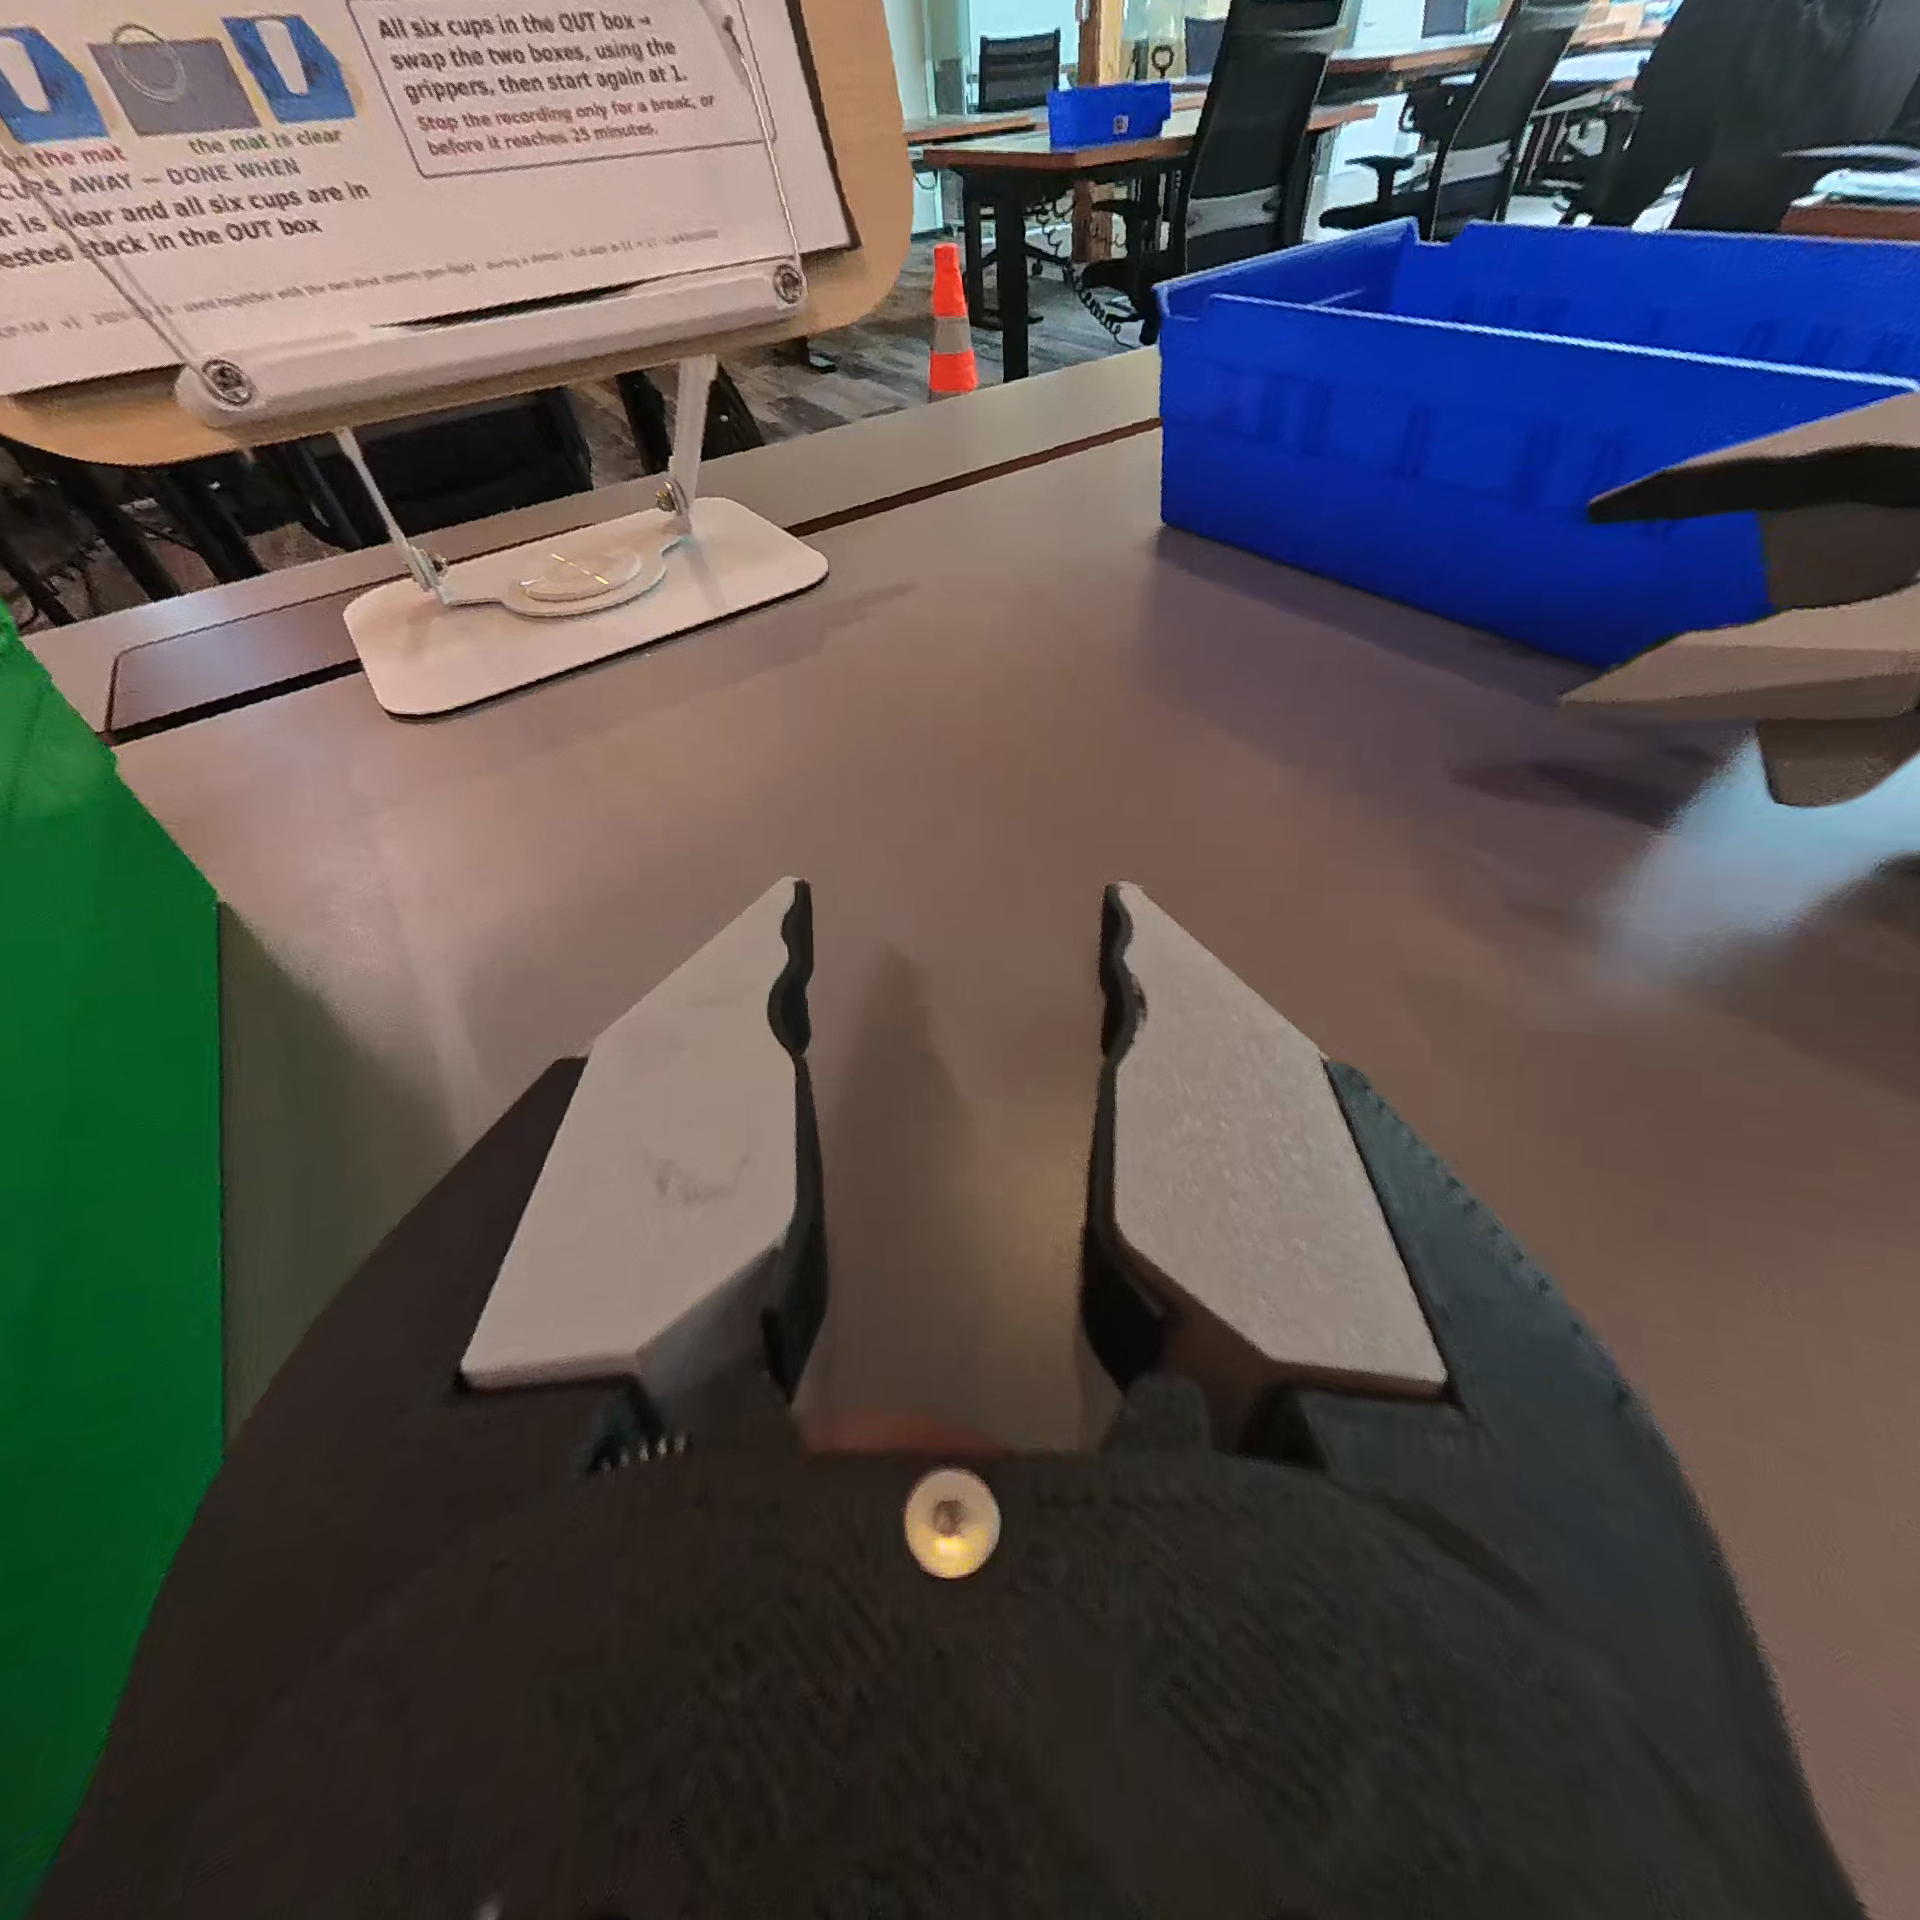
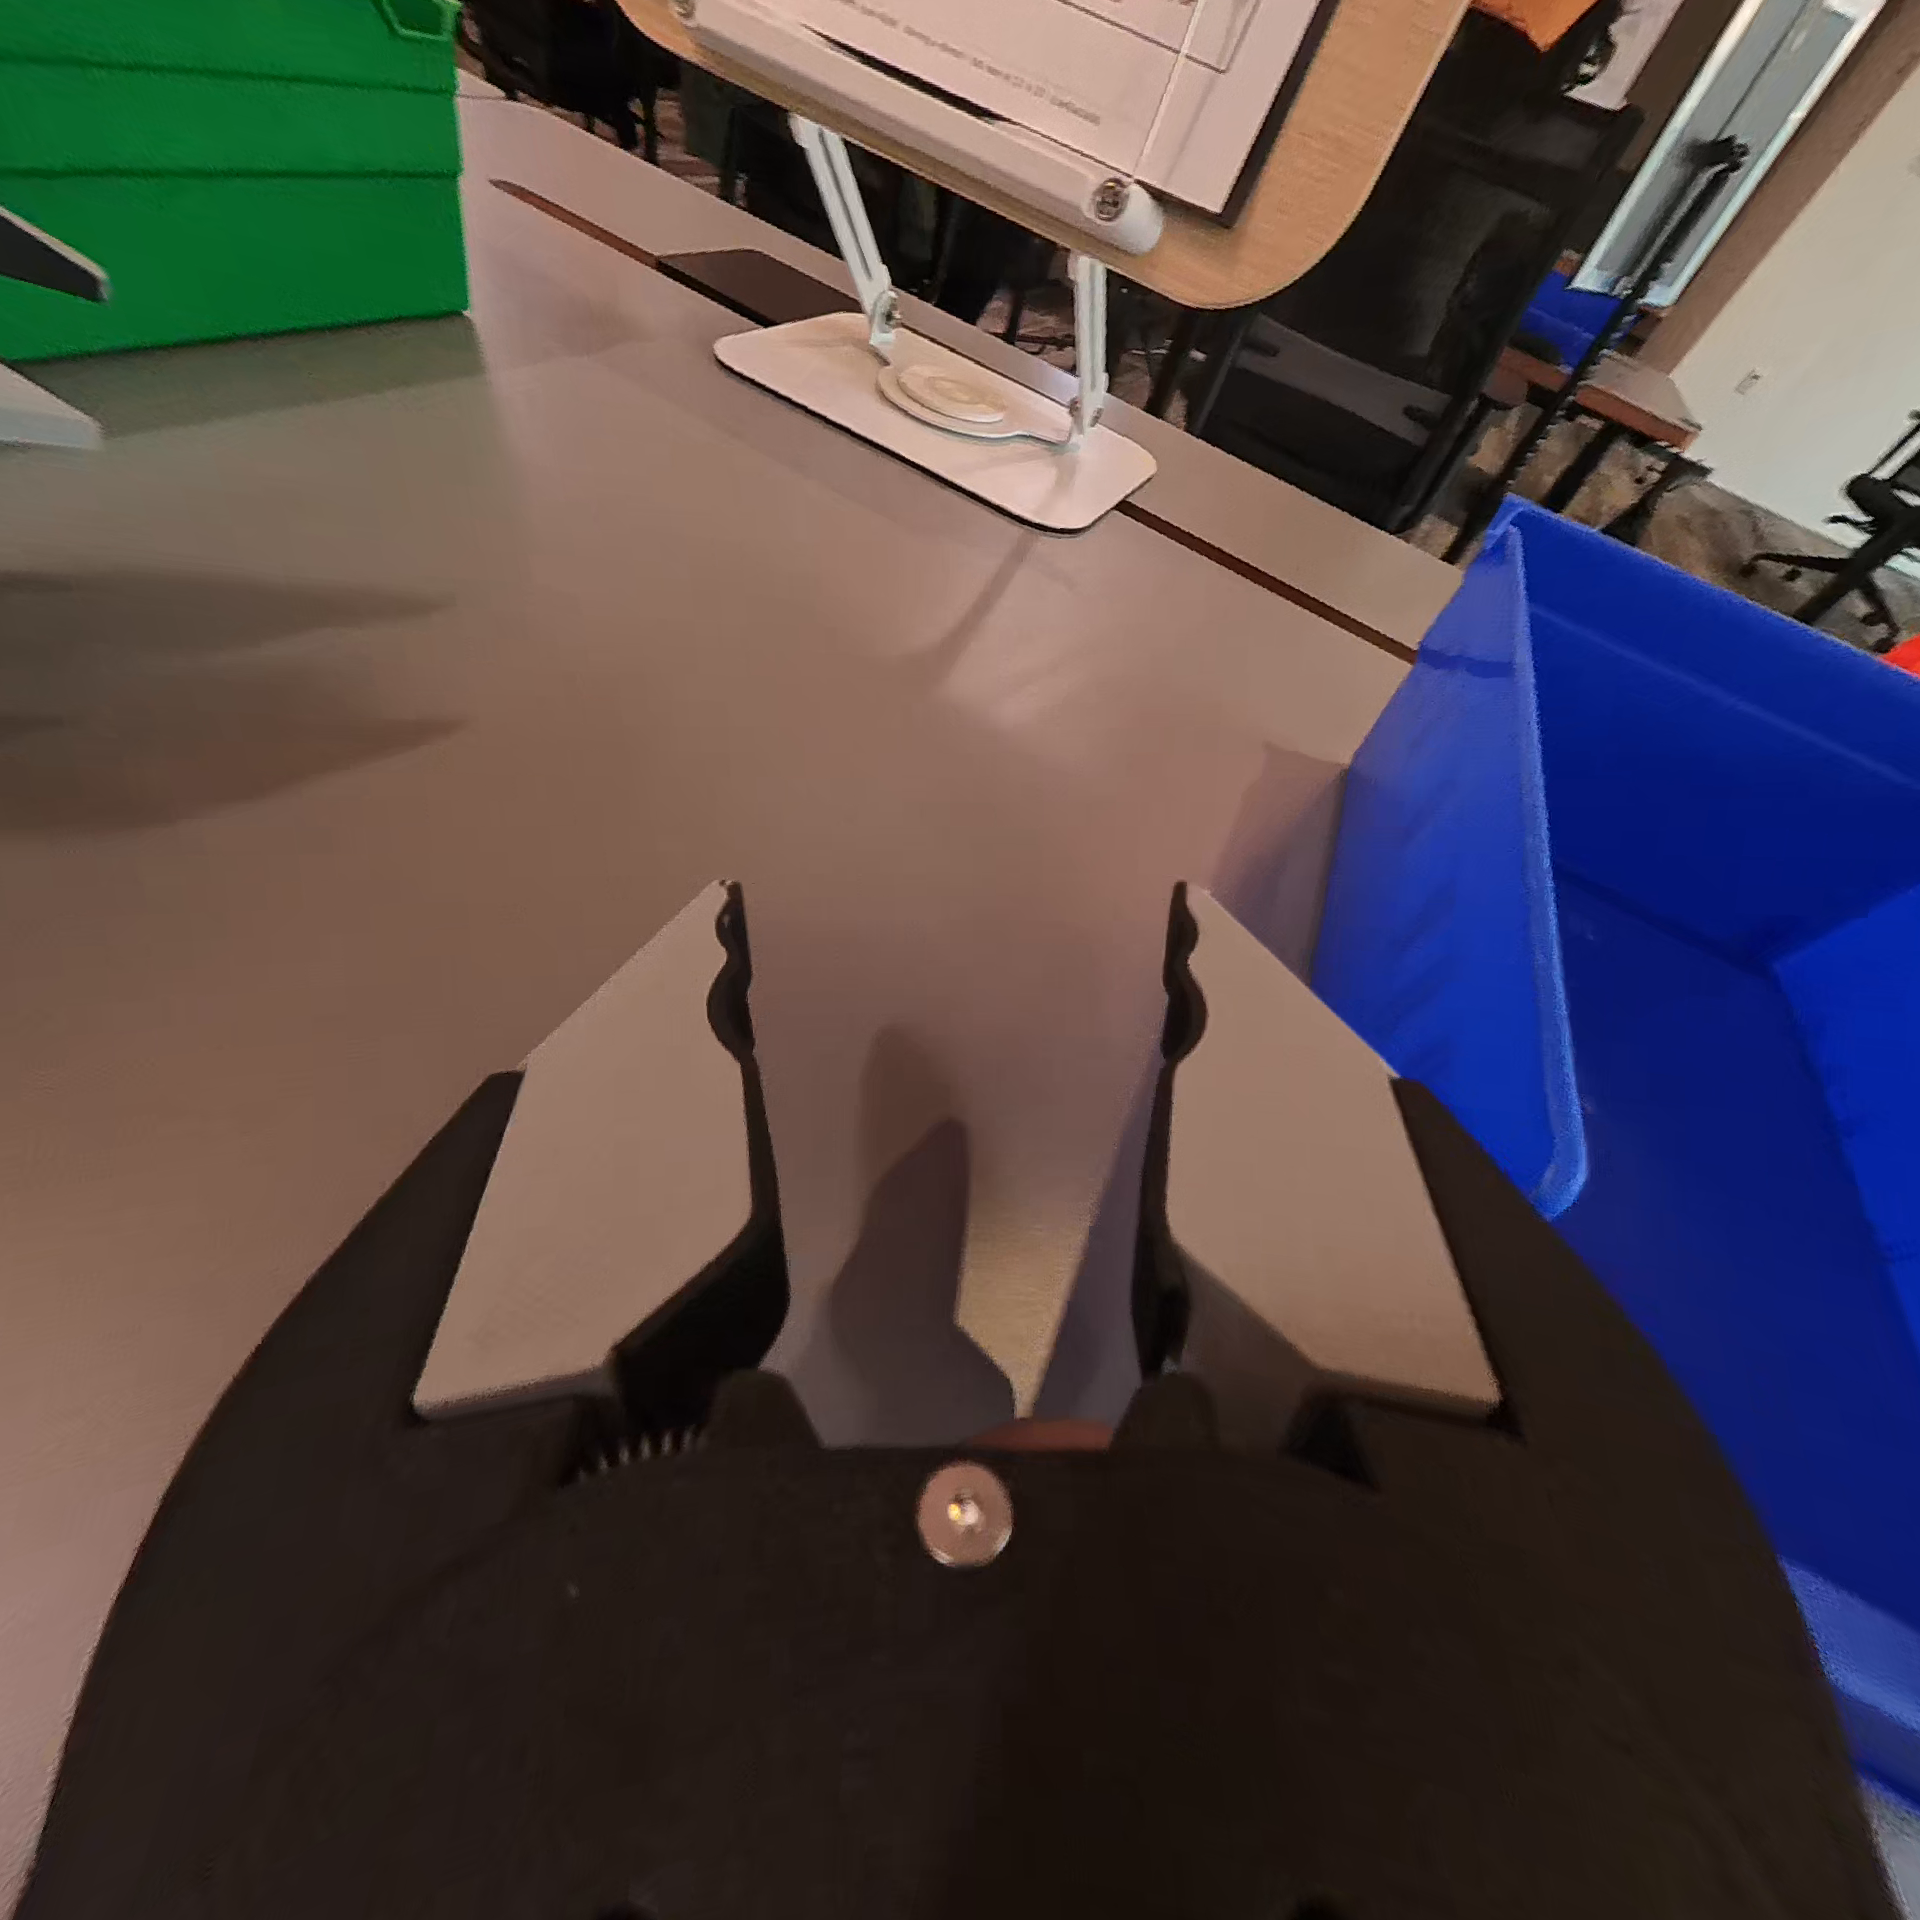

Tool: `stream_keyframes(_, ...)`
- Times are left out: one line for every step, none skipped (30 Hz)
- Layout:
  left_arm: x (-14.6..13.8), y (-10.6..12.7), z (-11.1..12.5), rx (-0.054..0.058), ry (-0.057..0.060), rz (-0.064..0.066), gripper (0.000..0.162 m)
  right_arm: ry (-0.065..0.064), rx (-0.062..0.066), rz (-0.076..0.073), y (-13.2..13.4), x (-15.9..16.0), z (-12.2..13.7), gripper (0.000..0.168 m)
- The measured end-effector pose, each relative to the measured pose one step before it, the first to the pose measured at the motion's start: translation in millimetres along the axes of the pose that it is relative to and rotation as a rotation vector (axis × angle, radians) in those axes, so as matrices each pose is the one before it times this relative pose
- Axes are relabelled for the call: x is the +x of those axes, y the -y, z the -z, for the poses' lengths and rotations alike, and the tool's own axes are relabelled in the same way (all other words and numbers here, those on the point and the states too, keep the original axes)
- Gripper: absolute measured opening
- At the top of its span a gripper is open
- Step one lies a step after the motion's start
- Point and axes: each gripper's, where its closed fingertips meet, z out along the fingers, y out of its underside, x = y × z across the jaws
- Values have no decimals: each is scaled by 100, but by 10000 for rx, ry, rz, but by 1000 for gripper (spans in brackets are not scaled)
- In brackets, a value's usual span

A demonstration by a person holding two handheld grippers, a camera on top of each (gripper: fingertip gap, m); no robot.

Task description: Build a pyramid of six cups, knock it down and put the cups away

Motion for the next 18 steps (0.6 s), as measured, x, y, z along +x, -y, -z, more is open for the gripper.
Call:
stream_keyframes(-154, 179, 155, 149, 27, 117, 56, 243, 48, -121, 70, -275, 43, 82)
stream_keyframes(-170, 245, 222, 202, 41, 109, 58, 202, 77, -131, 103, -194, 64, 86)
stream_keyframes(-79, 268, 226, 219, -1, 70, 58, 160, 73, -110, 91, -125, 66, 87)
stream_keyframes(-28, 233, 208, 196, -12, 44, 59, 116, 49, -73, 44, -73, 51, 87)
stream_keyframes(-36, 194, 171, 155, -8, 34, 59, 120, 40, -33, 54, -123, 38, 80)
stream_keyframes(7, 144, 113, 112, -25, 19, 59, 278, 61, 49, 63, -407, 90, 51)
stream_keyframes(24, 86, 74, 68, -19, 4, 57, 367, 92, 102, 111, -597, 114, 15)
stream_keyframes(4, 52, 57, 46, 2, -13, 49, 125, 70, 73, 90, -269, 90, 0)
stream_keyframes(-6, 77, 59, 57, 26, -29, 36, -69, 6, 71, 22, -3, 11, 0)
stream_keyframes(-39, 95, 93, 80, 69, -37, 21, 26, -64, 88, -77, -130, -65, 0)
stream_keyframes(-87, 120, 101, 91, 97, -40, 9, 10, -88, 72, -112, -97, -85, 0)
stream_keyframes(-52, 71, 52, 56, 69, -34, 3, -25, -71, 67, -80, -50, -81, 0)
stream_keyframes(-17, -9, -8, -9, 28, -22, 4, -41, -87, 61, -100, -10, -88, 7)
stream_keyframes(-3, -81, -60, -60, 8, -10, 6, -42, -84, 51, -107, -19, -80, 12)
stream_keyframes(34, -87, -77, -74, -25, -6, 12, -26, -45, 46, -44, -15, -57, 14)
stream_keyframes(92, -86, -71, -65, -72, -8, 17, 6, -34, 46, -46, -64, -42, 16)
stream_keyframes(132, -60, -51, -52, -95, -11, 19, 25, -50, 38, -57, -72, -47, 17)
stream_keyframes(109, -59, -46, -43, -82, -12, 21, 22, -57, 34, -69, -63, -66, 19)
